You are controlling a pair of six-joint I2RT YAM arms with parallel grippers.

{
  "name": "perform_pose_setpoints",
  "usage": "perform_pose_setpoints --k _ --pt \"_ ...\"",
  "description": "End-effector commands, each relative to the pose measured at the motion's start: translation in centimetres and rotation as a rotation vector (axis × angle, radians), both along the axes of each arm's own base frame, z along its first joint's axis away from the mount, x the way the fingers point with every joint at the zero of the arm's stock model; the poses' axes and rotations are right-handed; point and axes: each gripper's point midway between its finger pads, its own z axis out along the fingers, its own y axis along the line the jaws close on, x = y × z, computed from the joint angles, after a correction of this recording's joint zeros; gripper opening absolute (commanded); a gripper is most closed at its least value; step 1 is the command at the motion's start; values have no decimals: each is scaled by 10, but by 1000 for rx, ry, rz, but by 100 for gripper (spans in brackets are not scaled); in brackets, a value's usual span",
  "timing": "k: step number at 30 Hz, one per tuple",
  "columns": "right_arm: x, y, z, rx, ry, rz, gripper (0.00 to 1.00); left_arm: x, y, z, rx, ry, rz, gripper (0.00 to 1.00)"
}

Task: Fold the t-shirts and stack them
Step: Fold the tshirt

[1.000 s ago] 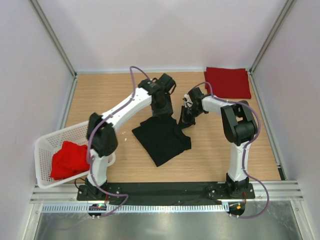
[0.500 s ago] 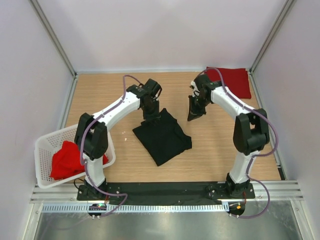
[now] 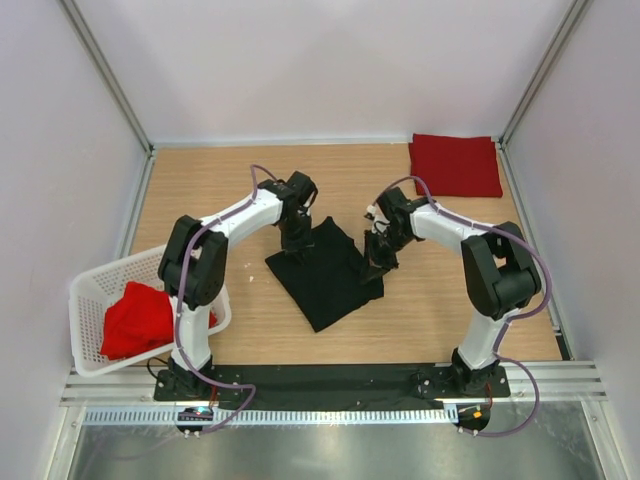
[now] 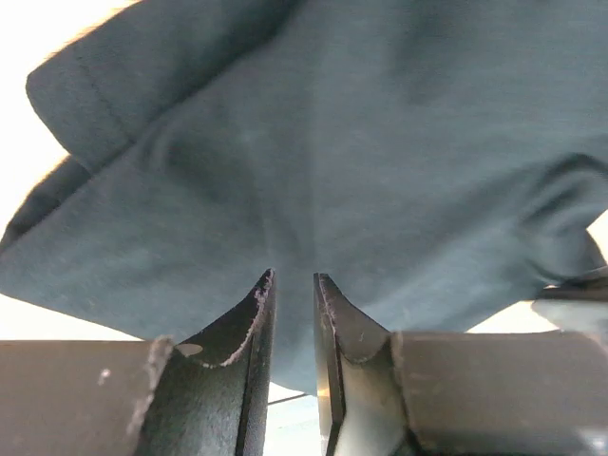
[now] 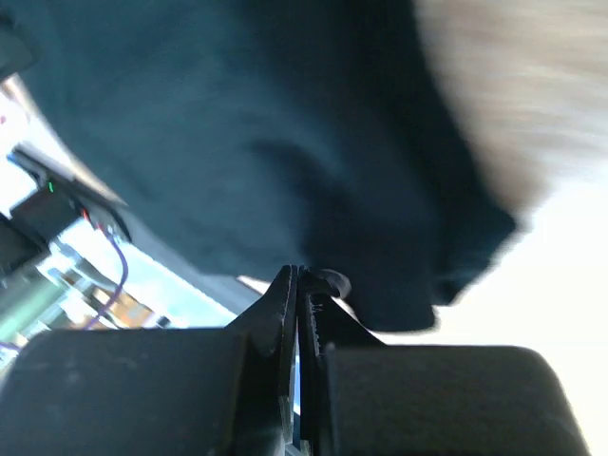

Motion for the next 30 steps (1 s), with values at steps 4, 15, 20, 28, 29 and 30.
perform_pose_setpoints --k 4,15,20,28,29,30 --pt "8 -44 -30 -64 28 -122 1 1 9 -19 0 19 -37 22" --pt "-10 -70 -27 -180 16 -139 1 2 20 5 30 -28 -57 26" --pt "-5 -55 25 -126 -70 -146 2 12 13 46 -31 -134 -79 34" --pt "22 7 39 195 -109 -202 2 45 -58 56 -348 -159 -152 25" --pt "23 7 35 191 -105 -202 2 49 -63 55 -370 -154 -153 24" --pt "21 9 29 203 -77 -193 2 54 -65 53 -373 -155 -142 22"
